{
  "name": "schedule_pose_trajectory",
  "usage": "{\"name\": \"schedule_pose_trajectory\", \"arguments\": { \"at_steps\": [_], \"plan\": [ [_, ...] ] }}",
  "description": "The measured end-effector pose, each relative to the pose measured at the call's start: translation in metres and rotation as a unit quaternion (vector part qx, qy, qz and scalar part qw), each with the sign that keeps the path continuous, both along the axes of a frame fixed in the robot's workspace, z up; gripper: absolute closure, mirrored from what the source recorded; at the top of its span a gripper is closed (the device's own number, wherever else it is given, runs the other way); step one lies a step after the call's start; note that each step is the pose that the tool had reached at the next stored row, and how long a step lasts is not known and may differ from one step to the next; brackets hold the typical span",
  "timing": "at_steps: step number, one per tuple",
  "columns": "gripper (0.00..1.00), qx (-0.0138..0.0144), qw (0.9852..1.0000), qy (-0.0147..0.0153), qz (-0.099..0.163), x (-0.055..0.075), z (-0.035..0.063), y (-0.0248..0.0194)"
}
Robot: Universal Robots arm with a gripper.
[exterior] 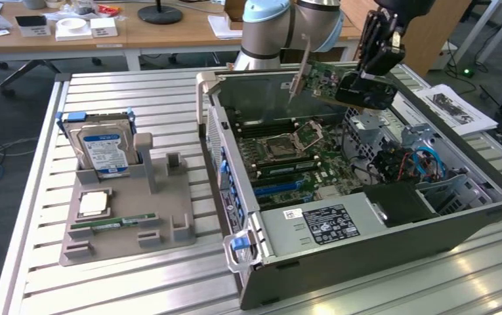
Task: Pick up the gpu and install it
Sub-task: 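Insert the gpu into the slot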
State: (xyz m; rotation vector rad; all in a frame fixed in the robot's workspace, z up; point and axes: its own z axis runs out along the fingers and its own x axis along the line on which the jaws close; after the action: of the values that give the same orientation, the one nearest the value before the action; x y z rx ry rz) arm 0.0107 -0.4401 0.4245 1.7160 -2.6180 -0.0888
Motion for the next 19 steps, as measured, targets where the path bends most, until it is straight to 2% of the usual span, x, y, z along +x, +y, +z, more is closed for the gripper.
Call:
{"name": "schedule_pose_trajectory", "arguments": {
  "at_steps": [4, 9, 13, 19],
  "plan": [
    [0.73, 0.0, 0.9993, 0.0, 0.036, 0.0, -0.0002, 0.0],
    [0.73, 0.0, 0.9967, 0.0, 0.081, 0.0, -0.0005, 0.0],
    [0.73, 0.0, 0.993, 0.0, 0.118, 0.0, -0.0008, 0.0],
    [0.73, -0.0001, 0.9857, 0.0, 0.168, 0.0, -0.001, 0.0]
  ]
}}
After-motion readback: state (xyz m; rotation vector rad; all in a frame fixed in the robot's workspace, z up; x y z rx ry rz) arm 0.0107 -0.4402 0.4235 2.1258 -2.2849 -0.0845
